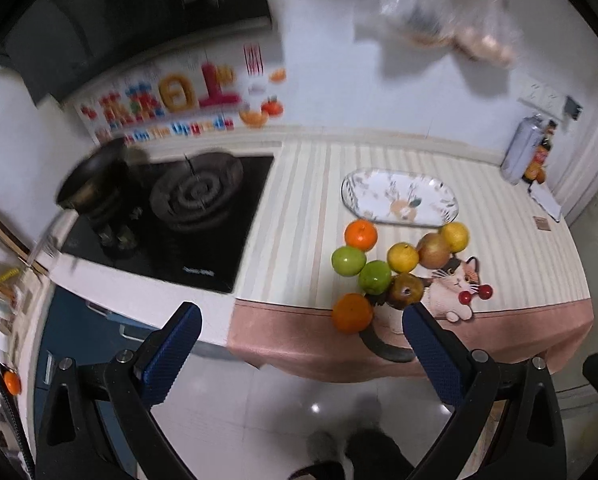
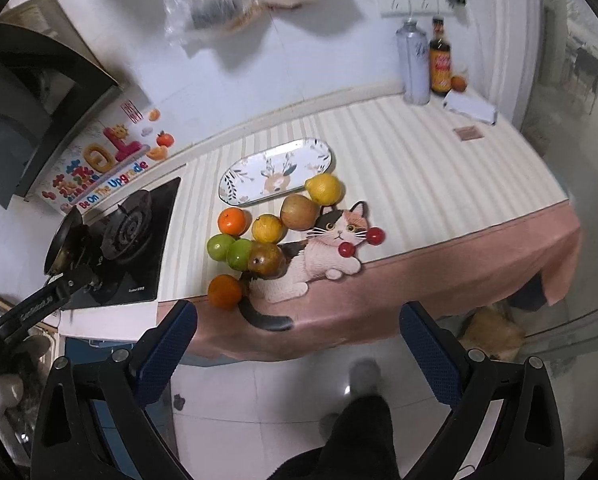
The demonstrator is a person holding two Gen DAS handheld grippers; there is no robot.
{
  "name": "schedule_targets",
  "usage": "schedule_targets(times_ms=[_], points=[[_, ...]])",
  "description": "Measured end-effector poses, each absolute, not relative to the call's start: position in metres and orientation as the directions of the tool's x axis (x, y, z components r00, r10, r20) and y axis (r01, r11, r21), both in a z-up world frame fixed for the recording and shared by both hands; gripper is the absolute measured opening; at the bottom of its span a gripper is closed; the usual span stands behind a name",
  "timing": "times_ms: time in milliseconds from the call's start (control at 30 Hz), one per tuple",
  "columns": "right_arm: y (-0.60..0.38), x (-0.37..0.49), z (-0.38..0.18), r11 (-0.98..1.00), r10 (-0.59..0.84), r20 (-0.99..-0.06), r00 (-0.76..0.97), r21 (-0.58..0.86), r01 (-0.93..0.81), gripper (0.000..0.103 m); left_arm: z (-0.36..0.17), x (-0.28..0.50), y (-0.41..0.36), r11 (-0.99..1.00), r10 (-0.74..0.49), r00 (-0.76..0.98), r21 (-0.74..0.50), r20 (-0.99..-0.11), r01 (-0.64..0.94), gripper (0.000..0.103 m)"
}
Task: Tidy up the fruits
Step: 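Grasp the brown pear with the right tool while the left tool grasps a green lime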
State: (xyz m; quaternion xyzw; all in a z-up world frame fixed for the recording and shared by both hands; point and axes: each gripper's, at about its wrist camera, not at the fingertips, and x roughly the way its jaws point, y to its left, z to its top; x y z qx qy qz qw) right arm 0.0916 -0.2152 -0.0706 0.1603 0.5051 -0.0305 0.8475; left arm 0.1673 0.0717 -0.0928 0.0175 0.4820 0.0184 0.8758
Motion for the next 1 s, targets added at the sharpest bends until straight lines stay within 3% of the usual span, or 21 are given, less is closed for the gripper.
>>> schedule_targets(times_ms=[467,533,1000], points=[[-0.242,0.323,-0.259,0.873,0.306,-0.922,0.239,0.372,0.316,0.090,-0.237,0.332,0.056,0.996,-0.044,0.150,-0.056,-0.988,-0.073,0.101],[-0.241,0.348,-0.289,0.861,0.330,-0.925,0.190,0.377,0.340,0.088,-0.259,0.351,0.053,0.993,-0.062,0.095,-0.070,-0.994,-0.090,0.097],[-0.219,0.399,-0.362,0.869,0.350,-0.936,0.047,0.343,0.356,0.085,-0.333,0.398,0.038,0.995,-0.093,-0.092,-0.090,-0.991,-0.040,0.096]])
